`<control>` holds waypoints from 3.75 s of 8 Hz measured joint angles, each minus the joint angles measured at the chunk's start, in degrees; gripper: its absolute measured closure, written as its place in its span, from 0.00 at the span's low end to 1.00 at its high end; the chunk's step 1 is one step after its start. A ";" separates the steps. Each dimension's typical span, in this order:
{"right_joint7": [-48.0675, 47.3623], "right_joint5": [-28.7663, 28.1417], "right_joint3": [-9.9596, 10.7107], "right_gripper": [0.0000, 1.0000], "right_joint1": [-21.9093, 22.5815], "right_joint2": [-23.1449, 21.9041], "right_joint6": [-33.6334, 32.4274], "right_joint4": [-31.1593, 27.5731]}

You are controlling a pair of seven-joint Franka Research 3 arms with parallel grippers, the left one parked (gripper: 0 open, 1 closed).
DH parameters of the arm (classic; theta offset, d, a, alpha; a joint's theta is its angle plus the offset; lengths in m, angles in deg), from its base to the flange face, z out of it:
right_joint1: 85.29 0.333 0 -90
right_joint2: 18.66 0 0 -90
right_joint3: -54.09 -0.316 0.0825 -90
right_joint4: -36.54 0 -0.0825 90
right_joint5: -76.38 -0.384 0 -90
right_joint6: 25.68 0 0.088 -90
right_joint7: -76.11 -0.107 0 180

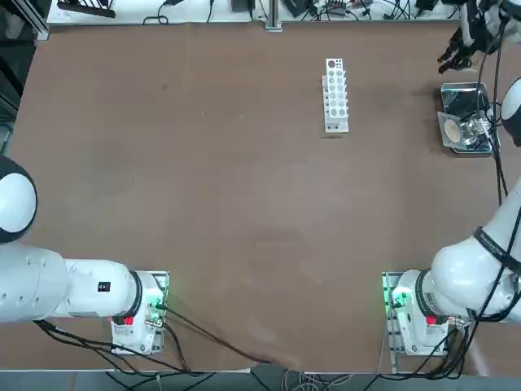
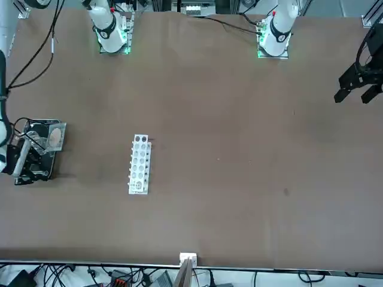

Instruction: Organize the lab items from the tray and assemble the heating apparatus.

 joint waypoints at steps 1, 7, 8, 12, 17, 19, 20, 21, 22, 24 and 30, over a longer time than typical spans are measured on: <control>-1.89 0.13 -0.01 0.78 0.55 -0.71 -1.70 1.01; -14.10 -2.88 -0.96 0.78 2.95 -3.30 -6.78 1.96; -15.59 -5.51 -1.43 0.78 3.28 -4.05 -8.13 1.99; -16.11 -19.92 -3.58 0.78 3.38 -4.88 -11.52 1.85; -8.54 -43.38 -6.68 0.78 3.41 -0.97 -17.11 1.25; -5.35 -50.48 -8.38 0.78 3.49 1.76 -18.38 1.12; -4.07 -52.55 -9.17 0.78 3.63 2.84 -19.13 0.98; -3.54 -54.21 -9.85 0.78 3.80 3.44 -20.22 0.47; -1.97 -56.67 -10.83 0.78 3.94 3.70 -21.68 -0.62; 3.36 -60.86 -11.92 0.78 4.77 3.74 -23.36 -2.25; 8.68 -70.97 -13.53 0.78 7.89 4.55 -25.20 -3.58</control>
